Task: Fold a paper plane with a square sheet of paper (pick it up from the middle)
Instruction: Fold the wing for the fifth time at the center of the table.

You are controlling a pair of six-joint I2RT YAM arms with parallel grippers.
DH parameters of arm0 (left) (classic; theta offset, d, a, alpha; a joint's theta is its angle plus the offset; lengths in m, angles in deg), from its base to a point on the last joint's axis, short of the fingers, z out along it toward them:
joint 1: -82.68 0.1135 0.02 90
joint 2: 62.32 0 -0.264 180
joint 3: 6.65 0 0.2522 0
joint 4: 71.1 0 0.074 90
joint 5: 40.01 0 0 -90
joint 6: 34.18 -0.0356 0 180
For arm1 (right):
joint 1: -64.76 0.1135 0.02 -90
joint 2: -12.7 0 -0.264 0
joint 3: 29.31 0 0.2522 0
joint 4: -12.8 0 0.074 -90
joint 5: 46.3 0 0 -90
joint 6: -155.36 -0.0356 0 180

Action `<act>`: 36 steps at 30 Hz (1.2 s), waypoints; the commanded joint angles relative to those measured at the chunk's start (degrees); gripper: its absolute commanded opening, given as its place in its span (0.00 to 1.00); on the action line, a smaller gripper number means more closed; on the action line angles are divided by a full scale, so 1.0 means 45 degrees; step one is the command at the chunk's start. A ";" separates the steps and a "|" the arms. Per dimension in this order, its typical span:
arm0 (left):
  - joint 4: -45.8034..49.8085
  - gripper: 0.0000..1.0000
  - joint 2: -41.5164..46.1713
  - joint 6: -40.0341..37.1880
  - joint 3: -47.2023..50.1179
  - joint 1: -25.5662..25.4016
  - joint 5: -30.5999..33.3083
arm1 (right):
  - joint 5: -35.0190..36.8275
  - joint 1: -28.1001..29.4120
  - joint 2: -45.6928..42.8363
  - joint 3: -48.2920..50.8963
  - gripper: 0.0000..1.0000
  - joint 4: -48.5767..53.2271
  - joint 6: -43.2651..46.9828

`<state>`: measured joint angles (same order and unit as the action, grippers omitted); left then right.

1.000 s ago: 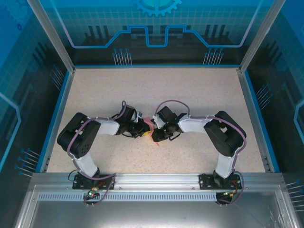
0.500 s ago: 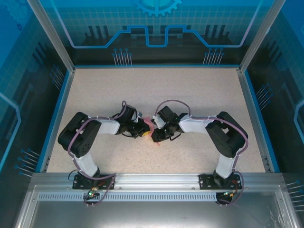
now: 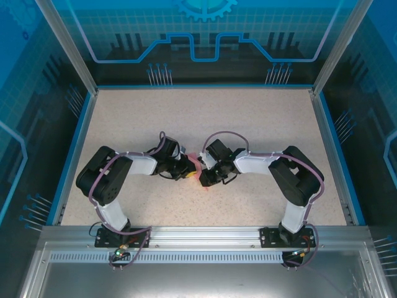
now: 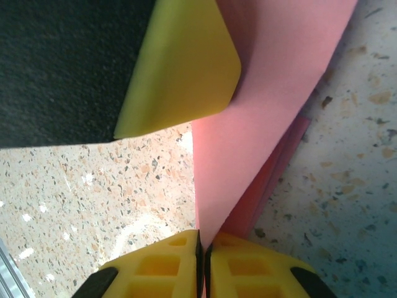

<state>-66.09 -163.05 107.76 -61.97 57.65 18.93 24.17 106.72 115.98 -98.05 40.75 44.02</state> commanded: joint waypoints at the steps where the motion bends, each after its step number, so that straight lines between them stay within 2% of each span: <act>1: 0.0514 0.11 -0.0332 -0.0306 -0.0269 -0.0078 0.0381 | 0.0101 -0.0043 0.0050 0.0085 0.13 0.0673 0.0056; 7: 0.0580 0.12 -0.0380 -0.0320 -0.0261 -0.0075 0.0423 | -0.0430 -0.0082 -0.0627 0.0301 0.18 0.0556 -0.0056; 16: 0.0578 0.11 -0.0367 -0.0346 -0.0220 -0.0075 0.0428 | -0.0537 -0.0194 -0.0959 0.0548 0.18 0.0696 -0.0122; 26: 0.0553 0.11 -0.0355 -0.0329 -0.0237 -0.0070 0.0454 | -0.0367 -0.0198 -0.0028 0.0422 0.13 0.0866 -0.0224; 32: 0.0617 0.11 -0.0390 -0.0332 -0.0237 -0.0068 0.0497 | -0.0368 -0.0192 0.0155 0.0260 0.14 0.1039 -0.0257; 36: 0.0770 0.11 -0.0433 -0.0388 -0.0299 -0.0080 0.0542 | -0.0309 -0.0236 -0.0422 0.0274 0.17 0.1086 -0.0272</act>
<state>-65.63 -163.58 107.76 -62.35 57.62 19.14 22.55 106.00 114.93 -96.32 42.35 43.19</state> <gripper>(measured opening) 0.112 0.167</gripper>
